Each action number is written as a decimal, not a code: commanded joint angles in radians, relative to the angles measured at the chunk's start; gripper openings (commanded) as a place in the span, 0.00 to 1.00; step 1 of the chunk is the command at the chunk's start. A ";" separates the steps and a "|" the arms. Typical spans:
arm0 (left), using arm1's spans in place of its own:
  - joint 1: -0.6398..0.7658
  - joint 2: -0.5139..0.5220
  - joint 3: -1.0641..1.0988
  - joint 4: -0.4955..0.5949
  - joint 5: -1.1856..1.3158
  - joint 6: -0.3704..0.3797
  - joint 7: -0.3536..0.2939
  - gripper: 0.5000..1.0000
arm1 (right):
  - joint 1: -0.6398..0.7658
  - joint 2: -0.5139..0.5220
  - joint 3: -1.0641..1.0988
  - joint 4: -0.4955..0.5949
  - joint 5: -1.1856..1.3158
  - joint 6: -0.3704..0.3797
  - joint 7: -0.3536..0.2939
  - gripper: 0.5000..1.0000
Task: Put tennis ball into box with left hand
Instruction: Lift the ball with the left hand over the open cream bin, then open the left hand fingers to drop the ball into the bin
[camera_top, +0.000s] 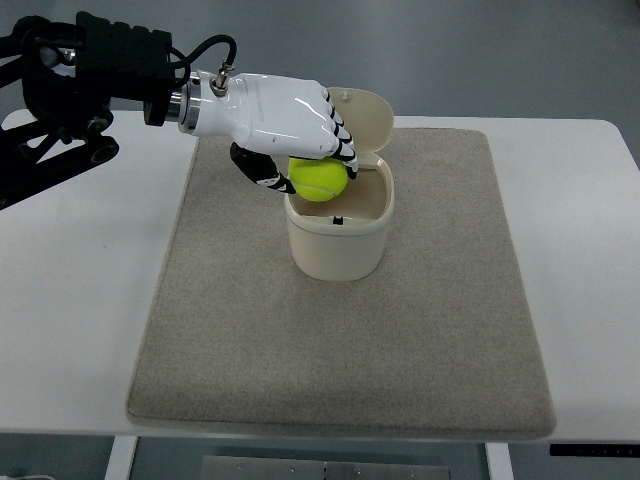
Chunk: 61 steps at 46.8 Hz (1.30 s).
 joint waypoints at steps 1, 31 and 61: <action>0.005 -0.007 0.000 0.011 -0.002 0.000 0.000 0.00 | 0.000 0.000 0.000 0.000 0.000 0.000 0.000 0.80; 0.029 -0.036 0.000 0.022 -0.020 0.003 0.000 0.77 | 0.000 0.000 0.000 0.000 0.000 0.000 0.000 0.80; 0.021 0.246 0.000 -0.125 -0.083 -0.154 -0.105 0.85 | 0.000 0.000 0.000 0.000 0.000 0.000 0.000 0.80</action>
